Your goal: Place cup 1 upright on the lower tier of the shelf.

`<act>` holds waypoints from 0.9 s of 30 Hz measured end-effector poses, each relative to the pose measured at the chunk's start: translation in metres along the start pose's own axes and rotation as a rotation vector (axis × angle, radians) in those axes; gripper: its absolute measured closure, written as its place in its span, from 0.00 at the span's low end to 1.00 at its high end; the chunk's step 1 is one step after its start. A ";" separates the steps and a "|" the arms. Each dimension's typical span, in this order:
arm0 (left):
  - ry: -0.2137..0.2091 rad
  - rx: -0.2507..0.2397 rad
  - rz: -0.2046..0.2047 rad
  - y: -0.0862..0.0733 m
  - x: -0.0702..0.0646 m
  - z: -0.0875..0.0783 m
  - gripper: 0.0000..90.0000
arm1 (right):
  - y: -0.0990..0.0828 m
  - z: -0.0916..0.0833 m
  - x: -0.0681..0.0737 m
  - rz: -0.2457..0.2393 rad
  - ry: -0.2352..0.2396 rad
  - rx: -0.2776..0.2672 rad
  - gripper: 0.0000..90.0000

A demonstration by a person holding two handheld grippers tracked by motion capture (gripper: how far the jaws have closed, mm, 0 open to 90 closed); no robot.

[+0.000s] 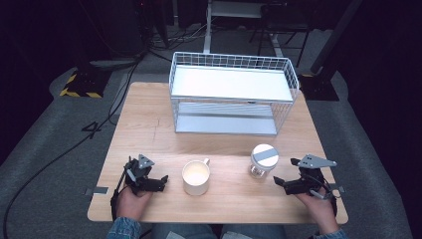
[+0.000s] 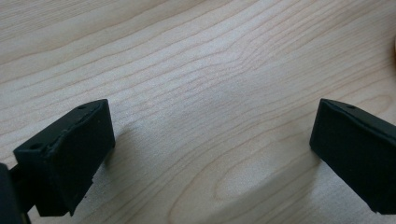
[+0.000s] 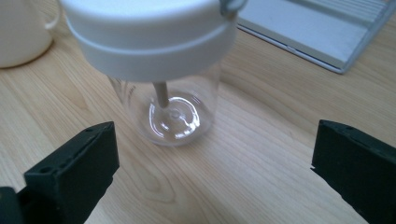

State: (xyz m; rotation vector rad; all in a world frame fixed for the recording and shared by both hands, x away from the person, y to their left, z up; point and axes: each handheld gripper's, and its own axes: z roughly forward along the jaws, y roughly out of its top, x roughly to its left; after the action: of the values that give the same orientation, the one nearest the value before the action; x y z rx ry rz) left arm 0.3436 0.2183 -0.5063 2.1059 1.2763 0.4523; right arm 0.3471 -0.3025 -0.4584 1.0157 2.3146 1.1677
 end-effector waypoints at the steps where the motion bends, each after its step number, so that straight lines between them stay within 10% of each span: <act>1: 0.000 0.000 -0.001 0.000 0.000 0.000 0.00 | 0.002 0.001 0.001 0.003 0.011 -0.006 0.00; 27: 0.000 0.000 0.000 0.000 0.000 0.000 0.00 | 0.033 0.039 0.015 -0.005 0.095 -0.065 0.00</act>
State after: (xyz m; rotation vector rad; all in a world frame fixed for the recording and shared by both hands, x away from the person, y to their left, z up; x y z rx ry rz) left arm 0.3437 0.2183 -0.5063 2.1056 1.2765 0.4524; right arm 0.3743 -0.2568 -0.4551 0.9494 2.3331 1.3074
